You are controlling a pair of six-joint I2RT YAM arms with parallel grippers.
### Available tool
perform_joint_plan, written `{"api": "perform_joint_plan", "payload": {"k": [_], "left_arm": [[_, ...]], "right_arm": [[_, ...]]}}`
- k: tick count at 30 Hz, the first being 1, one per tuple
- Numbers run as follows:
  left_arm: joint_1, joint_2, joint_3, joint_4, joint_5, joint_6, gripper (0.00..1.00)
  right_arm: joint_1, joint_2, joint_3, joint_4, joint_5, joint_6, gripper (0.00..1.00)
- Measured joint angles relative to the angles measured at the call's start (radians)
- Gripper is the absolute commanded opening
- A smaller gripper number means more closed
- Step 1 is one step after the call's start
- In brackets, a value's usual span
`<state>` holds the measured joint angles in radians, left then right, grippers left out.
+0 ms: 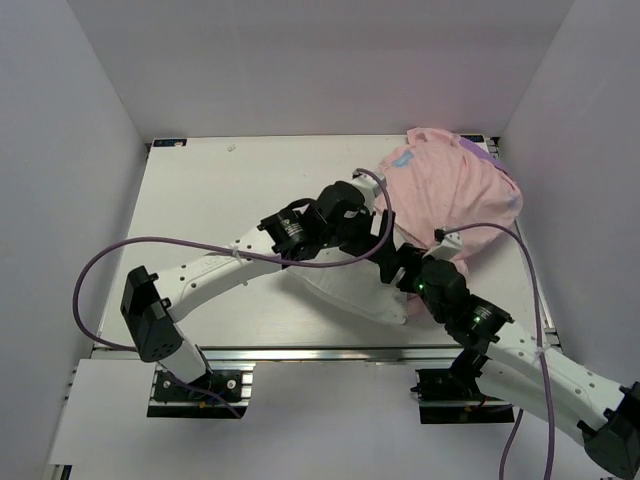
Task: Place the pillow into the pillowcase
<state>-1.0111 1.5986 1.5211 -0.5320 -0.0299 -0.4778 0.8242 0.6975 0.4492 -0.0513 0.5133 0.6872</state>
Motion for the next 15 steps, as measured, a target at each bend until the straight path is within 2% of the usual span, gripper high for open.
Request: {"api": "perform_joint_plan", "payload": {"k": [4, 9, 12, 15], "left_arm": [[-0.029, -0.008, 0.000, -0.056, 0.058, 0.025, 0.98], [-0.031, -0.061, 0.001, -0.102, -0.003, 0.034, 0.98], [0.072, -0.103, 0.015, -0.113, -0.011, 0.025, 0.98], [0.238, -0.110, 0.031, -0.109, -0.013, 0.016, 0.98]], "right_arm": [[-0.007, -0.036, 0.061, -0.248, 0.006, 0.085, 0.89], [-0.007, -0.018, 0.263, -0.492, -0.038, 0.071, 0.89], [-0.011, 0.031, 0.407, -0.594, -0.080, 0.010, 0.89], [-0.011, 0.082, 0.523, -0.672, -0.091, -0.066, 0.89]]}}
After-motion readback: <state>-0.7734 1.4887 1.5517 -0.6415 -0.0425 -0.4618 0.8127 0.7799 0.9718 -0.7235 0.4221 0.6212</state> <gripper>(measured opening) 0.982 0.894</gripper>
